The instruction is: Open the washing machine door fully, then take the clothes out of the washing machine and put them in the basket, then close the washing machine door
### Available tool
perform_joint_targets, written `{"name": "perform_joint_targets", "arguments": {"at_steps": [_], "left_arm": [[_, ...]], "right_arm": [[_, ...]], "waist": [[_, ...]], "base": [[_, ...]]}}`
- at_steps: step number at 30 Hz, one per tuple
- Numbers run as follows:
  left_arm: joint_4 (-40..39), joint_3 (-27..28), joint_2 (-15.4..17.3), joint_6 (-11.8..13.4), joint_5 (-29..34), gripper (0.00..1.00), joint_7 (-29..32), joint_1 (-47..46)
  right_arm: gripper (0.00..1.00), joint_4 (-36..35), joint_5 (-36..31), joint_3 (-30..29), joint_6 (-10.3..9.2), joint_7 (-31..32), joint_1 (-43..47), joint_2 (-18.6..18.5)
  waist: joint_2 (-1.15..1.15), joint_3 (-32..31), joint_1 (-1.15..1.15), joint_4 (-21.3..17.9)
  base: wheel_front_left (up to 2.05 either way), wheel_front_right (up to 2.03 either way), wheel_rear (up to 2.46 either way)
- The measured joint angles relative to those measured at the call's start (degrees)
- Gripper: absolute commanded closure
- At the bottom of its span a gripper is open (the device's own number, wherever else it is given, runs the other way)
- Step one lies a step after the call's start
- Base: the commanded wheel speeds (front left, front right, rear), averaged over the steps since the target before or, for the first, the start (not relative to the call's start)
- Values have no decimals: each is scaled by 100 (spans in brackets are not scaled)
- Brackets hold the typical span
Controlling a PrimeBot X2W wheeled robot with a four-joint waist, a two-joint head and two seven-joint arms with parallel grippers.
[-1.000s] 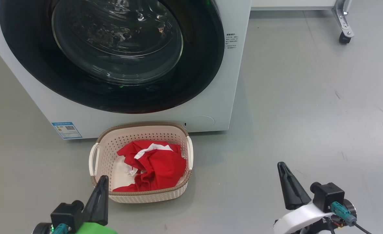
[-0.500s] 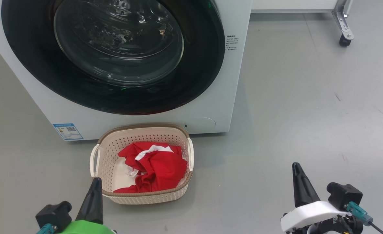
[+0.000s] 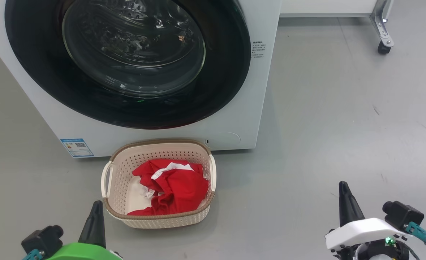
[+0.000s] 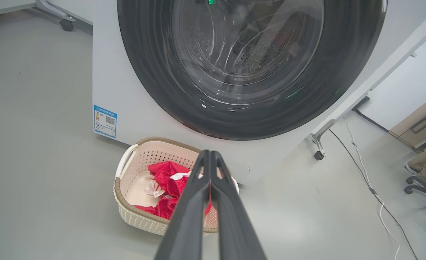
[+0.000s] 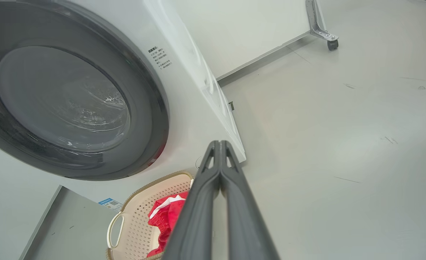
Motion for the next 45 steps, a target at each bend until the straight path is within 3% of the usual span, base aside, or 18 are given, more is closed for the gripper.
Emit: {"name": "perform_joint_targets", "arguments": {"at_steps": [45], "left_arm": [[485,657,3,-454,-3234,100,608,-401]], "right_arm": [[100,144,3479,-754,310,758,-275,-225]], "waist": [[0,-162,0,44]], "base": [[0,0,0]]}}
